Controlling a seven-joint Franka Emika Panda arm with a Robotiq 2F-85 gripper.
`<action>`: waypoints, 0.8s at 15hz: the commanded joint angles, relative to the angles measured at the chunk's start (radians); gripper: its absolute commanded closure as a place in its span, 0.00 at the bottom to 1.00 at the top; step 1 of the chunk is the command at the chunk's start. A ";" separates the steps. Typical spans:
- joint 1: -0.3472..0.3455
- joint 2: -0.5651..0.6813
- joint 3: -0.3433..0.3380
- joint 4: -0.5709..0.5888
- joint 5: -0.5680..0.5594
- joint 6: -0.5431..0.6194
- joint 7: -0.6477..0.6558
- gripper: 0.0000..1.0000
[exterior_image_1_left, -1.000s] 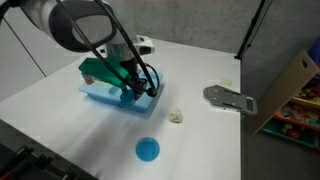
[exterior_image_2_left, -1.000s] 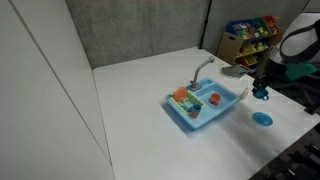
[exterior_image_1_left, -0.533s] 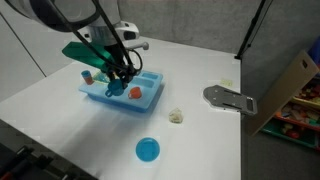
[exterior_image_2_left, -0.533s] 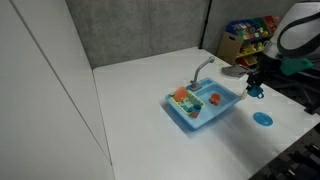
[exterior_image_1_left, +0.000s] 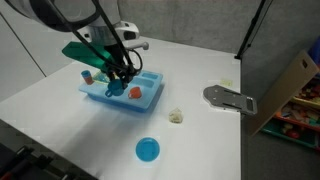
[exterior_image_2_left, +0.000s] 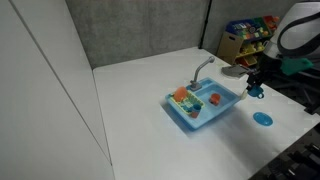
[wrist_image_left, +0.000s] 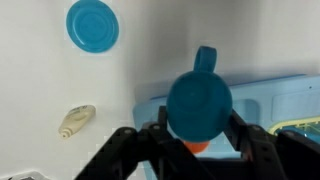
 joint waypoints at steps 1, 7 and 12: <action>0.014 -0.011 0.001 0.003 -0.015 -0.007 0.011 0.68; 0.082 -0.048 0.024 0.025 -0.108 -0.050 0.061 0.68; 0.141 -0.055 0.075 0.085 -0.114 -0.147 0.073 0.68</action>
